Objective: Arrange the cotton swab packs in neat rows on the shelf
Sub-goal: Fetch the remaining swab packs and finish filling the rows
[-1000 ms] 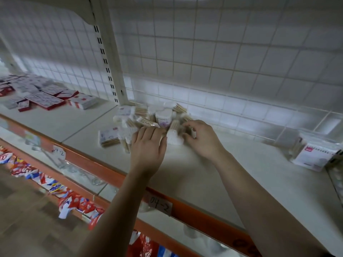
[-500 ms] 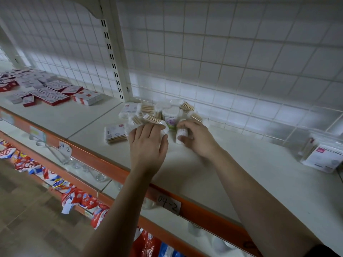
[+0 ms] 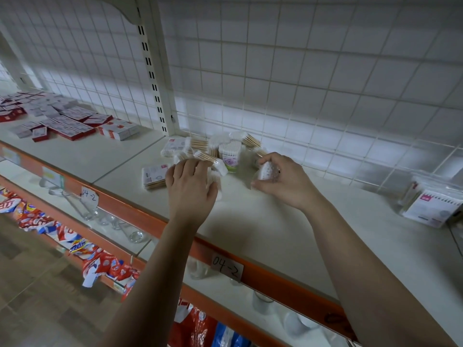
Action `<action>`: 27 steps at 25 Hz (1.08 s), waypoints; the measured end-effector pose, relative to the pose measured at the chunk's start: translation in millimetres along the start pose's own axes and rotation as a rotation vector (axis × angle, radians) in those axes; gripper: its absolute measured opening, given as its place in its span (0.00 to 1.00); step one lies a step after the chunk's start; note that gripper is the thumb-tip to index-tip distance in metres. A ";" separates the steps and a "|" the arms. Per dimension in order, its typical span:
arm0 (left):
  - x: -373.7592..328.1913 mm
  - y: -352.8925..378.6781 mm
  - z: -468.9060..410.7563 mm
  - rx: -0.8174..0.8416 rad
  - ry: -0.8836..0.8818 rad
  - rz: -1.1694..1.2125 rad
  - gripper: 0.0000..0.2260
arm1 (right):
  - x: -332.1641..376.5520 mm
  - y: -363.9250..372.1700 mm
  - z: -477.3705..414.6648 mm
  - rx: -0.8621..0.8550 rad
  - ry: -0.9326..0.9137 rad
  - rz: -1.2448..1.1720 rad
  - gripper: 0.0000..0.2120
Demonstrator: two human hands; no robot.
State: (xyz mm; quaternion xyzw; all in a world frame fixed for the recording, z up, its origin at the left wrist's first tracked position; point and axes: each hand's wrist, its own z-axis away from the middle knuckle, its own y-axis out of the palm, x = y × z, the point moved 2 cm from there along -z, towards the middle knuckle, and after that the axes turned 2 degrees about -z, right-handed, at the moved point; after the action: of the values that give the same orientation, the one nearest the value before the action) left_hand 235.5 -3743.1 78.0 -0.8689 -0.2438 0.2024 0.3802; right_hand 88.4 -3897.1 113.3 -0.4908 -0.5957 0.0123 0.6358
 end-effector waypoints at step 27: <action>-4.4 -14.8 13.0 -0.066 0.099 0.062 0.12 | -9.7 -8.4 38.5 -0.067 0.080 0.194 0.23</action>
State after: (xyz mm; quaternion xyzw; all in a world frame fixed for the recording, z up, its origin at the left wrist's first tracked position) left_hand 221.0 -3729.5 81.8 -0.8972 -0.2040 0.1626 0.3563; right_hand 51.2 -3883.9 104.1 -0.5671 -0.5194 0.0344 0.6383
